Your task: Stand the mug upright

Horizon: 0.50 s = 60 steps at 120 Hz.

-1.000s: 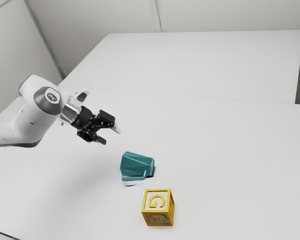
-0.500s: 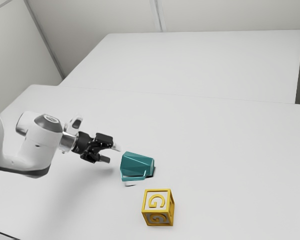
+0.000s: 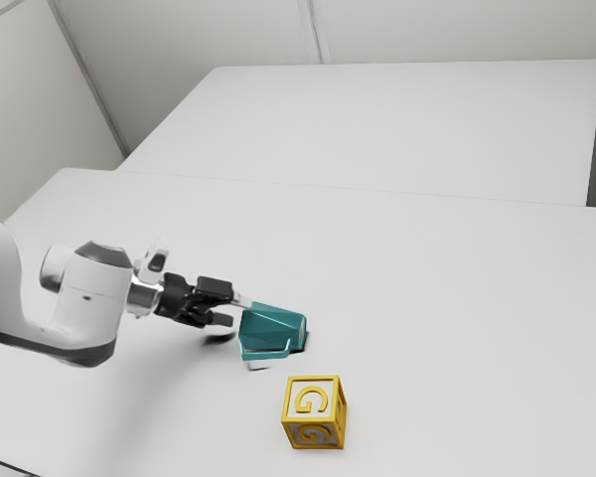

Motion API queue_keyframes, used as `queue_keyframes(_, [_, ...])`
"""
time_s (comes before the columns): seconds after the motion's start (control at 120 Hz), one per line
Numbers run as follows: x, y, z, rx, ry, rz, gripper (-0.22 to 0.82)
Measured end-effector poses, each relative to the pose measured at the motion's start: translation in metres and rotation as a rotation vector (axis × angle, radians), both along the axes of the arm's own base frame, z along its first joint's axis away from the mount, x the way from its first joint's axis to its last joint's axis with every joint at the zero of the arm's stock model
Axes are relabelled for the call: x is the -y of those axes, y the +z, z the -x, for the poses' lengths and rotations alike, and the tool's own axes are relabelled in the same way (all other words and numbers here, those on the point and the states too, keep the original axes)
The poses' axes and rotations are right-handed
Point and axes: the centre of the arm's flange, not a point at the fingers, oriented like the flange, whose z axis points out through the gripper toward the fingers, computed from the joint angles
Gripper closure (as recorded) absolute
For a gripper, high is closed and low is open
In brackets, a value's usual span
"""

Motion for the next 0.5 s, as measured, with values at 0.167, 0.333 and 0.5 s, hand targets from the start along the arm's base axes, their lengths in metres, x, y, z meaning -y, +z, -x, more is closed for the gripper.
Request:
queue_keyframes(0.167, [0.009, -0.004, 0.002, 0.016, -0.031, 0.006, 0.01])
queue_keyframes(0.333, [0.018, -0.005, 0.001, 0.032, -0.064, 0.003, 0.01])
queue_keyframes(0.5, [0.028, -0.008, 0.001, 0.038, -0.093, 0.0, 0.01])
